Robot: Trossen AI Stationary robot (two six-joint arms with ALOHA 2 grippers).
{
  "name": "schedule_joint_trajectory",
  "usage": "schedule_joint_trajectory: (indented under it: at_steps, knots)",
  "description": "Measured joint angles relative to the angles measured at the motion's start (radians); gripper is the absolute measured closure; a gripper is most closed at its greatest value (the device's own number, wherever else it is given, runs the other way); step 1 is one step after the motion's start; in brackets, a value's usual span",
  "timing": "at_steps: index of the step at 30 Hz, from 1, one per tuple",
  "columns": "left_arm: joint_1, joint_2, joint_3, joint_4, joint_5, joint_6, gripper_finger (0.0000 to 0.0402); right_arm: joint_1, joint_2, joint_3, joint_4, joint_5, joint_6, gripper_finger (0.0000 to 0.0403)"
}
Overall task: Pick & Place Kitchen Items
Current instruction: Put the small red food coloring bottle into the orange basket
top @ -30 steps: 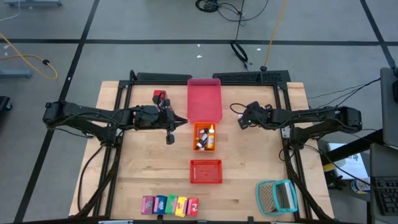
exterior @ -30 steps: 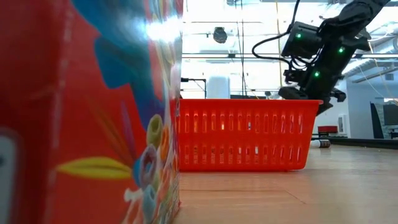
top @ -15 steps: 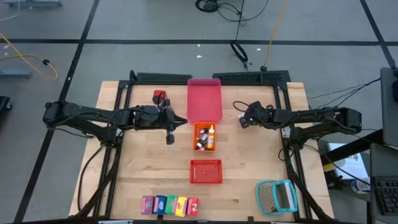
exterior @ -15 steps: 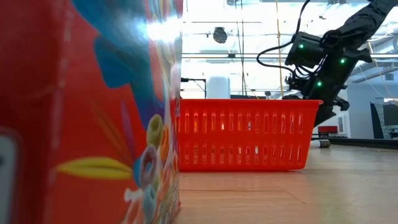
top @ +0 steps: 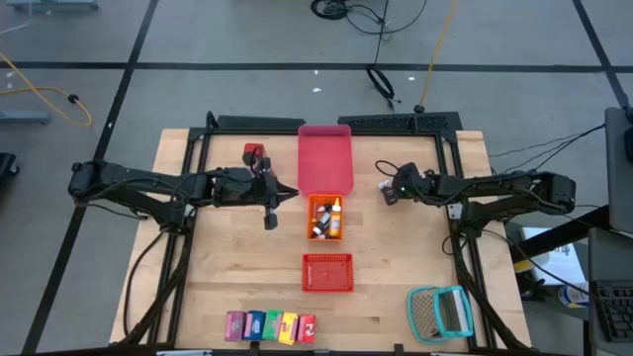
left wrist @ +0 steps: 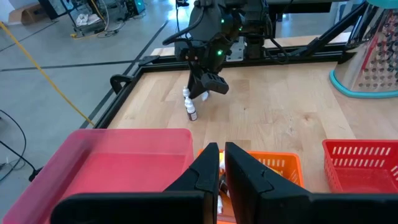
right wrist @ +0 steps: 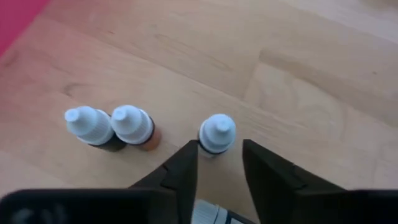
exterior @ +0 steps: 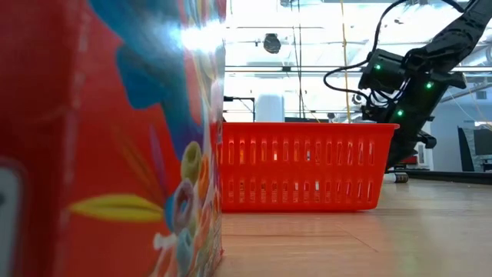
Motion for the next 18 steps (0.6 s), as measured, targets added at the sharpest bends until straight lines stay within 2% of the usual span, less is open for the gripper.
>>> schedule_joint_trajectory:
  at_steps: [7, 18]
  knots:
    - [0.0, 0.0, 0.0, 0.0, 0.0, 0.0, 0.0371, 0.0, 0.0, 0.0, 0.043, -0.01, -0.044, 0.0393]
    - [0.0, 0.0, 0.0, 0.0, 0.0, 0.0, 0.0371, 0.0, 0.0, 0.0, 0.066, -0.049, -0.073, 0.0396]
